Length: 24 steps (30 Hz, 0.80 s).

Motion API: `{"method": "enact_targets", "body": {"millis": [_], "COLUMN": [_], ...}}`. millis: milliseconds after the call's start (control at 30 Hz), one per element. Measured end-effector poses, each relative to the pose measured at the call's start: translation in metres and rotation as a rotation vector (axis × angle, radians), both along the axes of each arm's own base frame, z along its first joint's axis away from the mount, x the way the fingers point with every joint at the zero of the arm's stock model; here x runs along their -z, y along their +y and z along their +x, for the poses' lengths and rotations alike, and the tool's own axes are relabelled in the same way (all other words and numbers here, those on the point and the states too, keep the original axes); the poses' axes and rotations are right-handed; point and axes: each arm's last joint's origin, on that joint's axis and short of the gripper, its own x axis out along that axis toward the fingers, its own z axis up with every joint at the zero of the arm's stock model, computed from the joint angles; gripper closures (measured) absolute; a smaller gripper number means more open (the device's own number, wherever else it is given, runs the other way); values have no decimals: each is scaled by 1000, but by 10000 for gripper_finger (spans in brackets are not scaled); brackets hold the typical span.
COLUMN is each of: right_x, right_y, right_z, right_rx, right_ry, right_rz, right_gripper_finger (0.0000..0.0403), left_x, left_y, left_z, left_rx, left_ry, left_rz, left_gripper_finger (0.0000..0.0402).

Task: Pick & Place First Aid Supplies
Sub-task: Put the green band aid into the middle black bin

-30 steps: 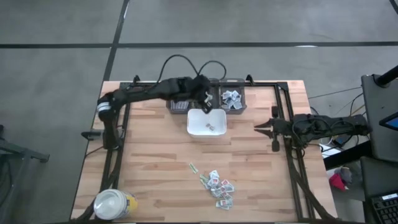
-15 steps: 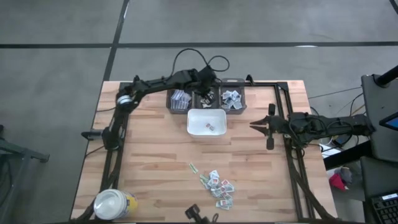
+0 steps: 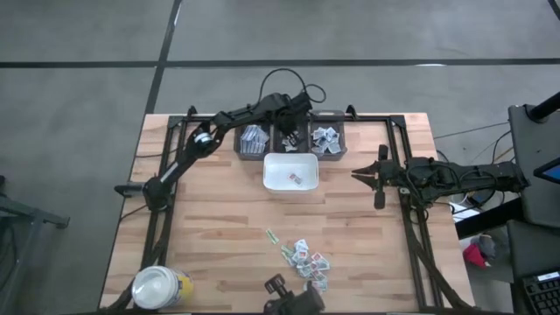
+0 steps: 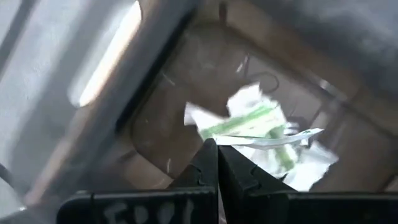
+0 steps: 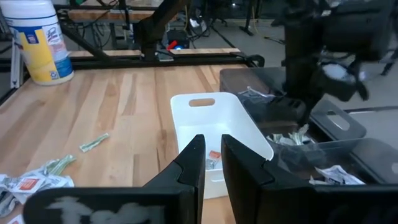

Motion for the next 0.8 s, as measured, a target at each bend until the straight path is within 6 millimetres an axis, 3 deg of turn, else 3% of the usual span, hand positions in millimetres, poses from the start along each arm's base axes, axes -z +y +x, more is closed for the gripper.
{"method": "enact_targets", "body": {"millis": [133, 300, 600, 700, 800], "right_x": [1, 1, 1, 1, 1], "right_y": [0, 0, 0, 0, 0], "right_z": [0, 0, 0, 0, 0], "right_rx": [6, 5, 5, 5, 5], "right_ry": [6, 7, 7, 7, 8], "right_rz": [-5, -8, -9, -9, -9], "right_gripper_finger": [351, 351, 351, 351, 351], "left_x": [13, 13, 10, -2, -28], "left_y": [0, 0, 0, -2, -13], "left_z": [-6, -7, -5, -9, -16], "left_rx": [-12, -13, -16, -25, -28], "left_ry": [33, 33, 16, 21, 14], "left_rz": [-52, -52, -45, -59, -111], "left_gripper_finger": [401, 394, 297, 269, 260]}}
